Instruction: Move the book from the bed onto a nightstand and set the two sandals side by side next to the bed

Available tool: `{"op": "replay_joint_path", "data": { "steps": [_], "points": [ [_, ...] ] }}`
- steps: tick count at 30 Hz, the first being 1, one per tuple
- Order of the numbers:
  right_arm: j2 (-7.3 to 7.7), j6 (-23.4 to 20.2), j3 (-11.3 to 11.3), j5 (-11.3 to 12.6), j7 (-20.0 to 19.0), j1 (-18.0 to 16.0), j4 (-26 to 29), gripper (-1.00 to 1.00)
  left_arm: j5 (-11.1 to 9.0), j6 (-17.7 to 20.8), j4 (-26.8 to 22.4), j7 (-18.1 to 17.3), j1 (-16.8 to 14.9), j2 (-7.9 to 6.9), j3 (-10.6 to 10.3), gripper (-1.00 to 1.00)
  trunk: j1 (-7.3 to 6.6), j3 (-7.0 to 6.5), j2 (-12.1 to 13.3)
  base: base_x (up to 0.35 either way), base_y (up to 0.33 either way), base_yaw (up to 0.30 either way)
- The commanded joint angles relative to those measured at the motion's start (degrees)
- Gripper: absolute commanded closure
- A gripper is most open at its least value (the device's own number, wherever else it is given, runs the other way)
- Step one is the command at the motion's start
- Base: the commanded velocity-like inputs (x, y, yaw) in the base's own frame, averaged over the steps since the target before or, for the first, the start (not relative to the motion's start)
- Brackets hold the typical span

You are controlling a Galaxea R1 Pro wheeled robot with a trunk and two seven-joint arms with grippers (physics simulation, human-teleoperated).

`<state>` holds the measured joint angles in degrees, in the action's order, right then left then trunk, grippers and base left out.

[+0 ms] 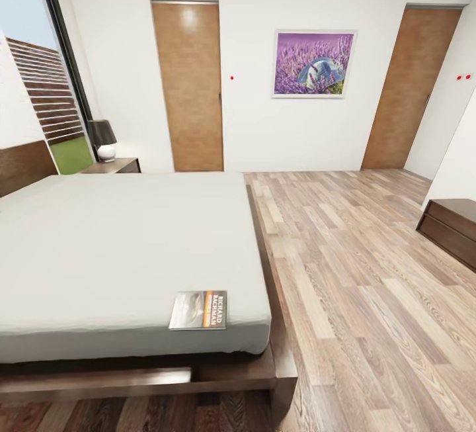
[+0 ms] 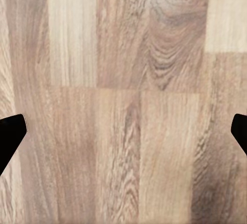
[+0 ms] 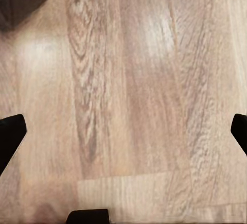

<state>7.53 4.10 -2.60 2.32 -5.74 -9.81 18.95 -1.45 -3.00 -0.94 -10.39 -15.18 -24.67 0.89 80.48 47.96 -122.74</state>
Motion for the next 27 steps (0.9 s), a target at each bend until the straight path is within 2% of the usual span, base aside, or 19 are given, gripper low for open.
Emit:
{"op": "replay_joint_path", "data": {
  "steps": [1,5,14,23,27],
  "points": [
    [-0.14,0.2,-0.3,0.3,-1.5,0.0,-0.1,-1.0,-0.1,-0.3,0.1,-0.2,0.0,-0.05,0.1,-1.0,-0.02,0.05,0.0,-0.045,0.063,0.0],
    [-0.32,0.2,-0.4,0.3,-6.2,0.0,-0.2,-1.0,-0.1,-0.6,0.1,-0.2,0.0,-0.12,0.1,-1.0,-0.02,0.05,0.0,-0.027,0.037,0.0],
    [-0.05,0.1,-1.5,0.5,-20.6,0.0,-0.2,-1.0,-0.1,-0.8,0.1,-0.2,0.0,-0.16,0.1,-1.0,-0.02,0.05,0.0,-0.007,0.01,0.0],
    [0.05,0.1,-5.7,0.5,-30.3,0.0,0.1,-1.0,-0.1,-0.9,0.1,-0.2,0.0,-0.12,0.1,-1.0,-0.02,0.05,0.0,-0.001,0.001,0.0],
    [0.26,0.0,-6.6,0.5,-34.1,-0.1,0.3,-1.0,-0.1,-0.9,0.1,-0.2,0.0,-0.07,0.1,-1.0,-0.02,0.05,0.0,0.0,0.0,0.0]
  ]
}}
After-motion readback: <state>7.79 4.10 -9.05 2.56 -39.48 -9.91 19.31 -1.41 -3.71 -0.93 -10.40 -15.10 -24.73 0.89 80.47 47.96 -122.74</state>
